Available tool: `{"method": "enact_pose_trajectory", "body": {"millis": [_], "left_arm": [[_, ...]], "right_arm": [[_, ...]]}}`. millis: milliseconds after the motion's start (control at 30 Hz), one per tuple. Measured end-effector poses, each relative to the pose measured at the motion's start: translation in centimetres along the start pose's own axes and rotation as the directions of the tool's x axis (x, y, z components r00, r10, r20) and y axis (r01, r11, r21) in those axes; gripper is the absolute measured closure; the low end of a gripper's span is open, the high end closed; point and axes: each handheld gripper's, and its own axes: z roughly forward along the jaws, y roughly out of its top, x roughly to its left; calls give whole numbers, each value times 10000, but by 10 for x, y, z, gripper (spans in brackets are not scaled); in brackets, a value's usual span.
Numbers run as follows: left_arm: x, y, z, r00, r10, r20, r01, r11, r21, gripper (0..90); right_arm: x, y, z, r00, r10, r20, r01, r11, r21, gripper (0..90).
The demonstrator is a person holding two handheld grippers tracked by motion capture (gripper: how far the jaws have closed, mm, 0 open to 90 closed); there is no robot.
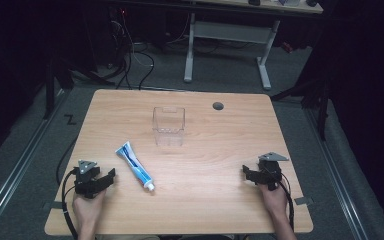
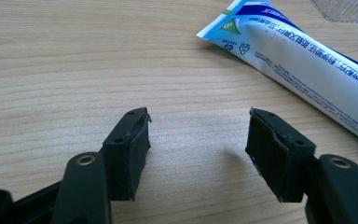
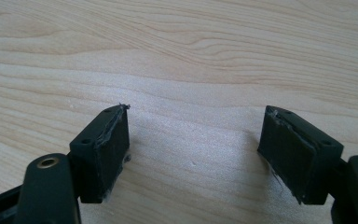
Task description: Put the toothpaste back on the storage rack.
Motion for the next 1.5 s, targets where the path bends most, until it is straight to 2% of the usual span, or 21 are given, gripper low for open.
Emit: {"method": "enact_pose_trajectory", "body": {"millis": [100,233,400,567,867,1133,1267,1500], "left_arm": [[-1,1,-1,9999,-118,113,118,9999,5,391],[-2,2,-3,9998,-73,173,74,10000,-36,378],[-6,2,-6,9983,-288,511,287,9996,27,360],[-14,1,-12,9970,-241,741,250,9996,-120,355],[-25,1,-21,9964,-141,830,152,9998,-133,367],[-33,2,-27,9928,-445,1108,414,9987,295,378],[-35,2,-27,9920,-532,1149,494,9981,359,380],[-44,5,-29,9926,-212,1194,142,9982,589,371]], "right_arm": [[0,0,0,10000,6,1,-6,10000,-1,240],[0,0,0,10000,4,1,-4,10000,5,240],[0,0,0,10000,3,3,-3,10000,5,241],[0,0,0,10000,-2,-1,2,10000,-3,240],[0,0,0,10000,-2,3,2,10000,0,240],[0,0,0,10000,8,2,-8,10000,4,240],[0,0,0,10000,4,2,-4,10000,2,240],[0,0,0,10000,5,-7,-5,10000,-1,240]]}}
